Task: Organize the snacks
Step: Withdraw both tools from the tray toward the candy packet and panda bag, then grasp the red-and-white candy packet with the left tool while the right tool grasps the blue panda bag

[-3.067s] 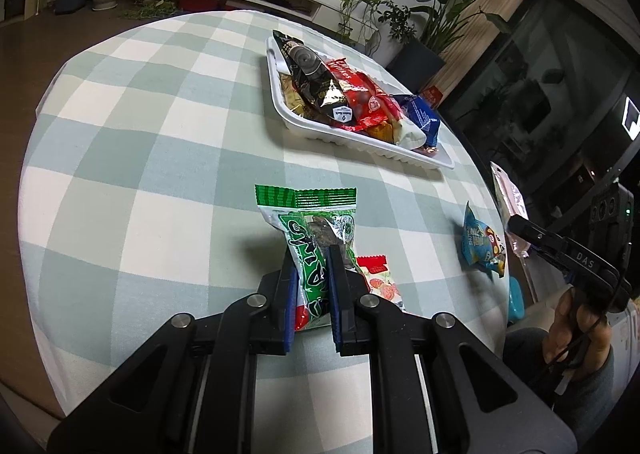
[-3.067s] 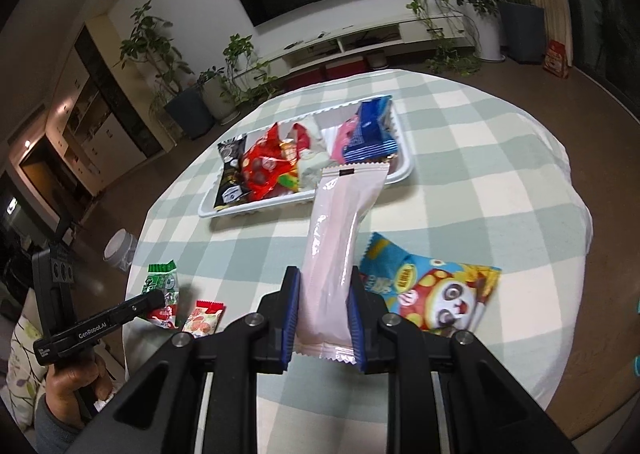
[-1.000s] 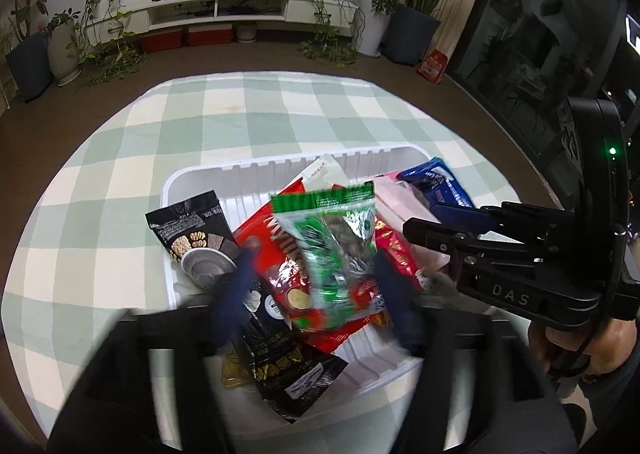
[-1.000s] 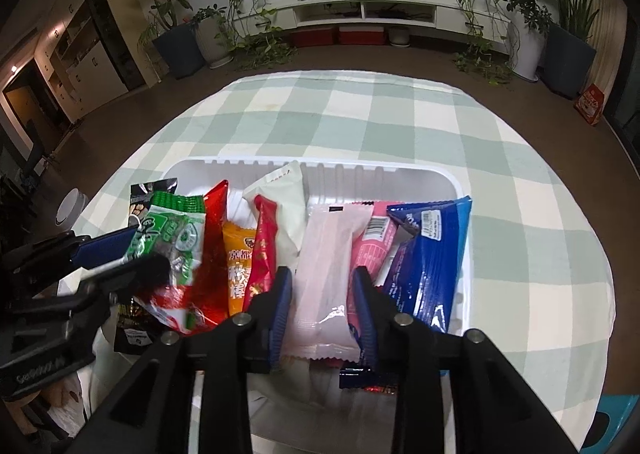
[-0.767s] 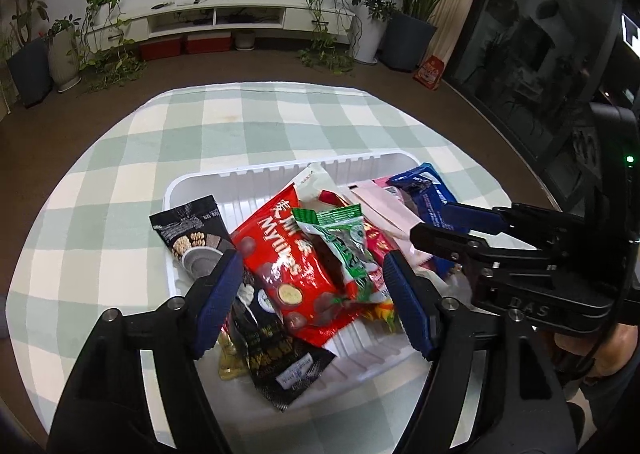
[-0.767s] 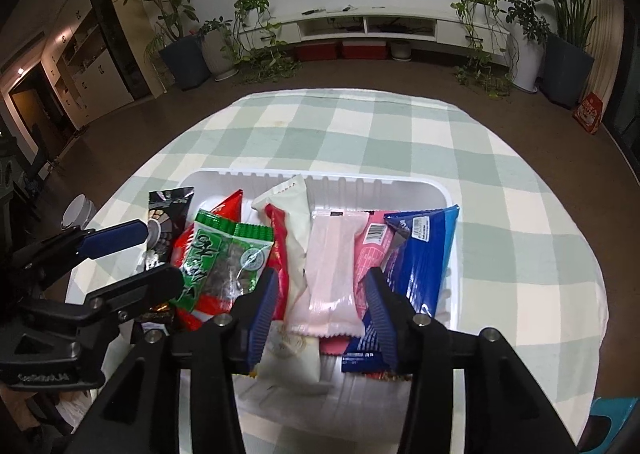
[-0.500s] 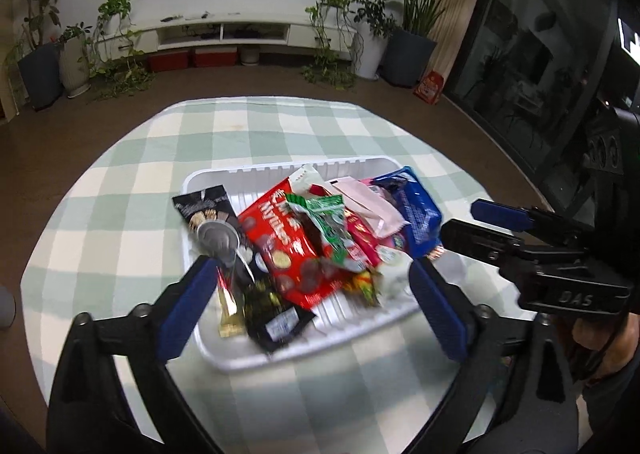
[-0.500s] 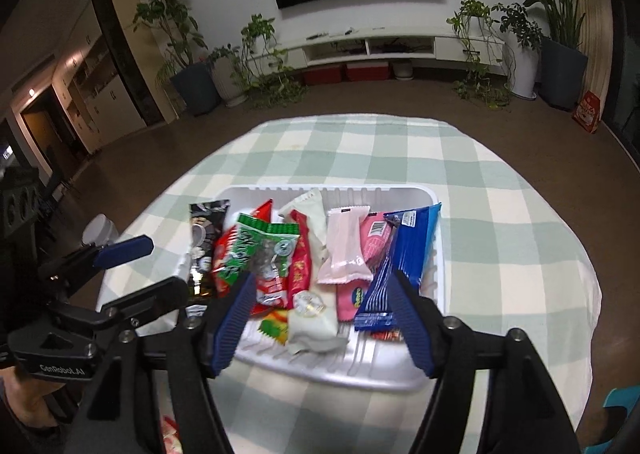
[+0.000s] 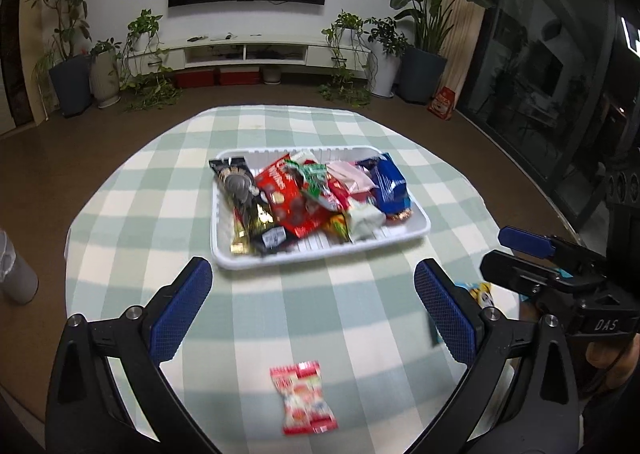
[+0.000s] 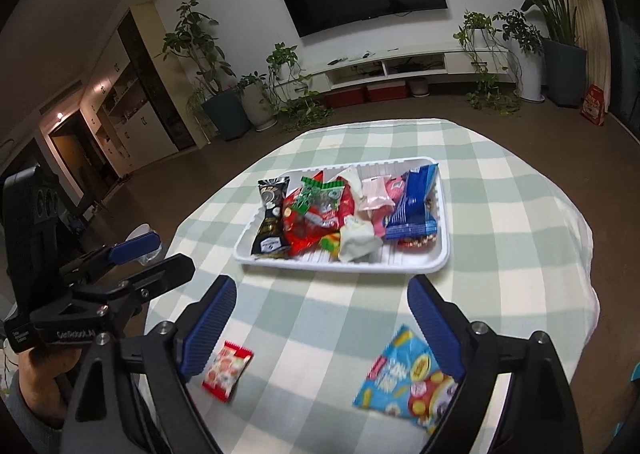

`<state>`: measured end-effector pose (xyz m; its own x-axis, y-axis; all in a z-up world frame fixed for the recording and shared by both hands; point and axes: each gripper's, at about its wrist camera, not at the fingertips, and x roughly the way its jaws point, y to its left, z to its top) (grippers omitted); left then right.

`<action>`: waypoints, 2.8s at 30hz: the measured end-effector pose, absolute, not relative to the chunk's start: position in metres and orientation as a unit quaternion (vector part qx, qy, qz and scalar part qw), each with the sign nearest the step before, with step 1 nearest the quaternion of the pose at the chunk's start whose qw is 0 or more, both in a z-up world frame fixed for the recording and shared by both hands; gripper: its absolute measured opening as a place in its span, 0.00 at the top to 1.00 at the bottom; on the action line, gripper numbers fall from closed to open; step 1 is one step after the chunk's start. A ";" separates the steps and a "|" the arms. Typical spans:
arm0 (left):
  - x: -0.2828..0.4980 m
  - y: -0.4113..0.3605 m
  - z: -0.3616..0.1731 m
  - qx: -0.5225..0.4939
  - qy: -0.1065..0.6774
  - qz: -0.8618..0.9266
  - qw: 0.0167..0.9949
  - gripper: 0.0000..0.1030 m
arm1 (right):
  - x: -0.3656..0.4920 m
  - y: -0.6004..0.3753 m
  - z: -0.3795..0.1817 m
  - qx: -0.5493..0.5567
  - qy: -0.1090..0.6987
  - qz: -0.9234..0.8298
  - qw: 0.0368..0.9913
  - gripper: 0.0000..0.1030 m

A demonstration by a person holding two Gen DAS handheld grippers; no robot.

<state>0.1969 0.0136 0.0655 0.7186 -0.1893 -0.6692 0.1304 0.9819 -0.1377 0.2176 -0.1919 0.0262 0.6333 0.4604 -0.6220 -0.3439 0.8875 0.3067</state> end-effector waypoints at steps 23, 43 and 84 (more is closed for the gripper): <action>0.134 0.029 0.025 -0.048 0.397 -0.060 0.915 0.00 | 0.156 -0.224 0.024 0.076 0.363 0.209 0.905 0.12; 0.150 0.019 -0.062 -0.022 0.500 -0.026 0.866 0.01 | 0.136 -0.241 -0.001 0.085 0.371 0.194 0.904 0.12; 0.134 0.039 -0.064 -0.092 0.454 -0.140 0.875 0.68 | 0.201 -0.197 -0.054 -0.255 0.441 0.298 0.807 0.13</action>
